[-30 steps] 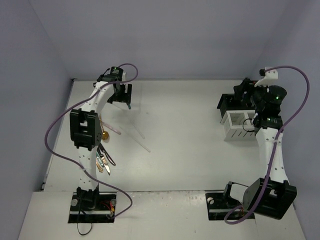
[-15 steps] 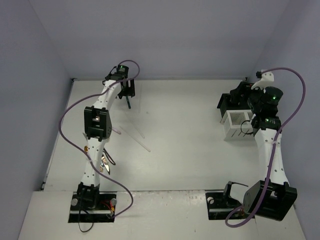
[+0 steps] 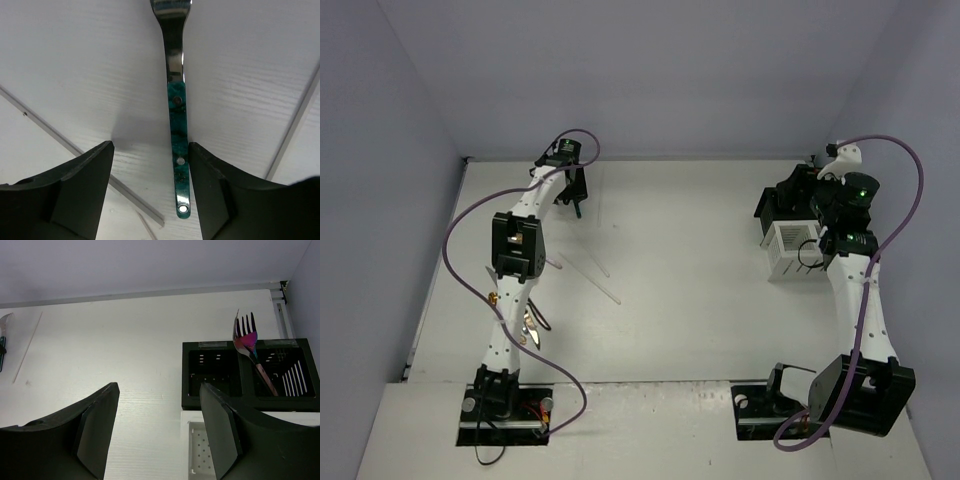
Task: Sort the eating utensils into containers
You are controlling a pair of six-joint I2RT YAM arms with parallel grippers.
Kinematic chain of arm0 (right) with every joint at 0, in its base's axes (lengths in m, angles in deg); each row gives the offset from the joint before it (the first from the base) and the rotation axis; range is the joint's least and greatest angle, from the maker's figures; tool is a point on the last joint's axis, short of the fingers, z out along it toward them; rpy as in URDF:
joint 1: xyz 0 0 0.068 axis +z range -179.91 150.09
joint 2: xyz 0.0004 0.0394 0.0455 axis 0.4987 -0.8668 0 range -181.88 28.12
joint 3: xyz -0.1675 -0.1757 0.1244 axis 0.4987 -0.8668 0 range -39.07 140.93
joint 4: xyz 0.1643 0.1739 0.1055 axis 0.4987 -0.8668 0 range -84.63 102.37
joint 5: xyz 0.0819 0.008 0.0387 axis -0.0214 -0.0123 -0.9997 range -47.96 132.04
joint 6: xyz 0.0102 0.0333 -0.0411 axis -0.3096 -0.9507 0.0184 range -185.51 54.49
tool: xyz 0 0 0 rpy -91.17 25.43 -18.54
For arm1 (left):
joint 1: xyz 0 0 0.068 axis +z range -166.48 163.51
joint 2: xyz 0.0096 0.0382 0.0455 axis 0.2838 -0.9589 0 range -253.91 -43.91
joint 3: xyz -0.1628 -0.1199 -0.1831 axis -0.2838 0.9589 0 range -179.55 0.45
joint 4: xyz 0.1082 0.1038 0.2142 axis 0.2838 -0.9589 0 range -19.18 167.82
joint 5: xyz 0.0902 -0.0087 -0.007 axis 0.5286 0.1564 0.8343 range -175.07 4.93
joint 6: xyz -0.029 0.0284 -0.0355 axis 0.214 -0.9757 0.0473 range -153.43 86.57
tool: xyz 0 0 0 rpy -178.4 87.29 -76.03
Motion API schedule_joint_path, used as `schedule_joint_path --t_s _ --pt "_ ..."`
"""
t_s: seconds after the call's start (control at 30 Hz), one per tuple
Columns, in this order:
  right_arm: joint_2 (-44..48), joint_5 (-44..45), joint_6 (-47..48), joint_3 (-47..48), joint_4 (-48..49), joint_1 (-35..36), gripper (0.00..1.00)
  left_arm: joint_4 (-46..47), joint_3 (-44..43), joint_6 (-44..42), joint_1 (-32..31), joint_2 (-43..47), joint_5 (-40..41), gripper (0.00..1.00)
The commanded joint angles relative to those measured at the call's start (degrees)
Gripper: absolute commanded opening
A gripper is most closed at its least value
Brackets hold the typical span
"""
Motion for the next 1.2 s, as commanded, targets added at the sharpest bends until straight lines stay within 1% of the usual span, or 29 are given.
schedule_joint_path --t_s 0.0,0.07,0.17,0.23,0.43,0.53,0.57,0.7,0.8,0.87,0.93,0.97,1.07,1.17 --pt "0.31 0.41 -0.53 2.56 3.42 0.60 0.63 -1.27 5.04 2.79 -0.58 5.92 -2.14 0.56" --pt "0.37 0.33 -0.53 2.63 3.47 0.72 0.62 -1.23 6.35 3.08 -0.53 6.91 -2.94 0.53" --pt "0.33 -0.09 -0.62 2.59 3.42 0.92 0.61 -0.45 8.43 3.17 -0.52 8.02 -4.60 0.46" --pt "0.33 -0.29 -0.71 2.59 3.42 1.29 0.61 0.80 9.55 2.75 -0.57 8.56 -6.88 0.37" --pt "0.04 -0.29 -0.77 2.74 3.27 2.03 0.60 1.54 8.37 1.76 -0.99 8.14 -8.34 0.13" --pt "-0.08 -0.35 -0.71 3.07 3.16 2.64 0.59 1.54 8.08 1.70 -1.02 8.18 -9.14 0.02" --pt "-0.02 -0.29 -0.71 3.20 3.16 2.97 0.59 1.54 8.08 1.77 -1.02 8.32 -9.15 0.00" --pt "-0.10 -0.73 -0.80 3.82 2.45 4.55 0.58 1.99 9.05 3.08 -0.84 11.69 -10.72 0.00" --pt "-0.02 -1.35 -0.81 4.54 1.92 6.07 0.58 4.29 11.12 3.43 -0.84 18.15 -11.70 0.00" --pt "-0.05 -1.92 -1.43 5.60 1.35 7.76 0.58 10.33 15.14 3.38 -0.78 24.31 -12.62 0.00" --pt "-0.18 -2.91 -2.58 6.57 1.08 8.94 0.58 14.15 19.70 3.44 -0.66 31.38 -13.65 0.00" --pt "-0.19 -3.01 -3.19 7.11 0.92 9.45 0.58 15.15 20.12 3.37 -0.73 32.12 -13.93 0.00" --pt "-1.08 -4.61 -5.71 9.29 0.69 11.34 0.58 15.78 22.60 1.84 -0.84 41.16 -16.38 0.00" --pt "-2.12 -6.15 -9.82 11.26 0.64 13.13 0.58 17.10 28.50 0.32 -0.93 47.33 -20.05 0.00"
